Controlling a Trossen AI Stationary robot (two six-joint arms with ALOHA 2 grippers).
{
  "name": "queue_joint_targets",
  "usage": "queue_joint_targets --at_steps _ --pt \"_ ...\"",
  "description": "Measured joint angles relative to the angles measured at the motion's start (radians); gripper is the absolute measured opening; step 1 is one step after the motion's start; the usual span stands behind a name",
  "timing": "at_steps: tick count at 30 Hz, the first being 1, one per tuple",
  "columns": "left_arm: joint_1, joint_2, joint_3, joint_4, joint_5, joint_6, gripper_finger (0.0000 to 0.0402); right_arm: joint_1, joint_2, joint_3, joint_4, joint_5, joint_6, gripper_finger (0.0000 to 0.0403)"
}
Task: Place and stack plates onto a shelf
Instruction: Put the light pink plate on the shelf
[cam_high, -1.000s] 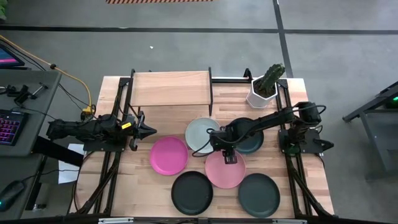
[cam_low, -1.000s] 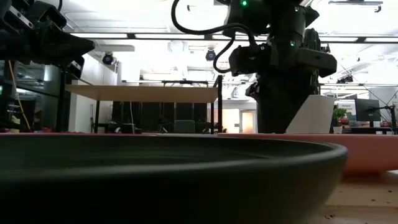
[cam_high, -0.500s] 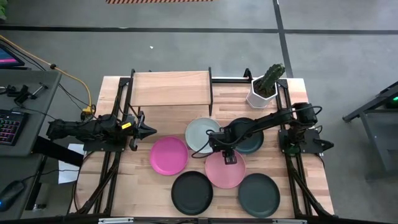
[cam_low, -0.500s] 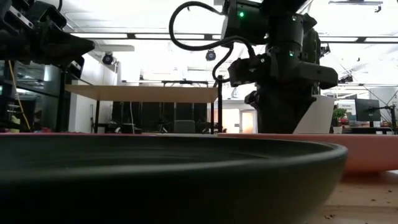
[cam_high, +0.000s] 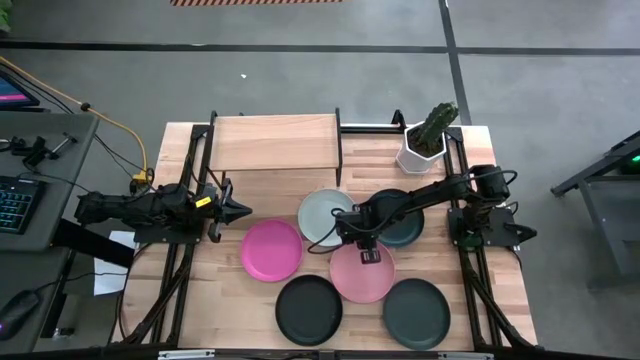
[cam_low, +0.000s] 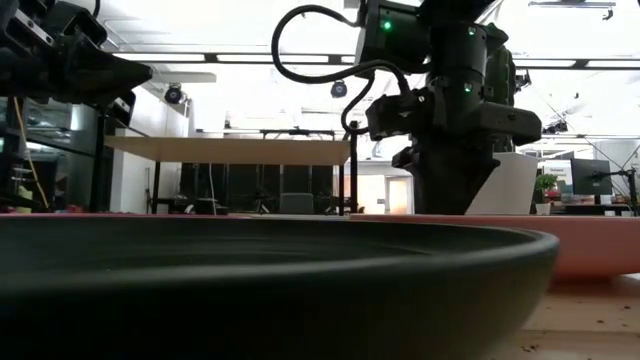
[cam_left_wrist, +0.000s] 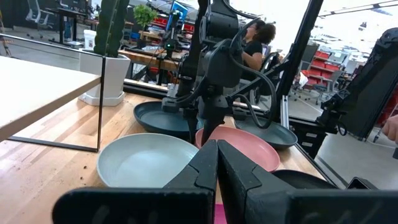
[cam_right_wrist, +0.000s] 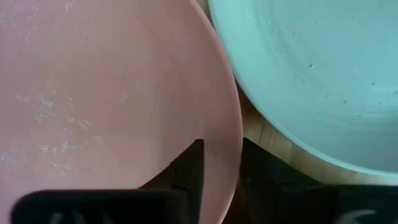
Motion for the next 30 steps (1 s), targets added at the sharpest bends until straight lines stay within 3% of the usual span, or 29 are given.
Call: queue_joint_targets --at_steps 6,14,19,30 --pt "0.0 0.0 0.0 0.0 0.0 0.0 0.0 0.0 -0.001 0.002 0.002 -0.01 0.003 0.0007" --pt "0.0 0.0 0.0 0.0 0.0 0.0 0.0 0.0 -0.001 0.002 0.001 -0.038 0.002 0.0003" --pt "0.0 0.0 0.0 0.0 0.0 0.0 0.0 -0.001 -0.01 0.001 -0.002 -0.117 -0.006 0.0001" --pt "0.0 0.0 0.0 0.0 0.0 0.0 0.0 -0.082 -0.198 0.001 -0.021 -0.234 0.019 0.0"
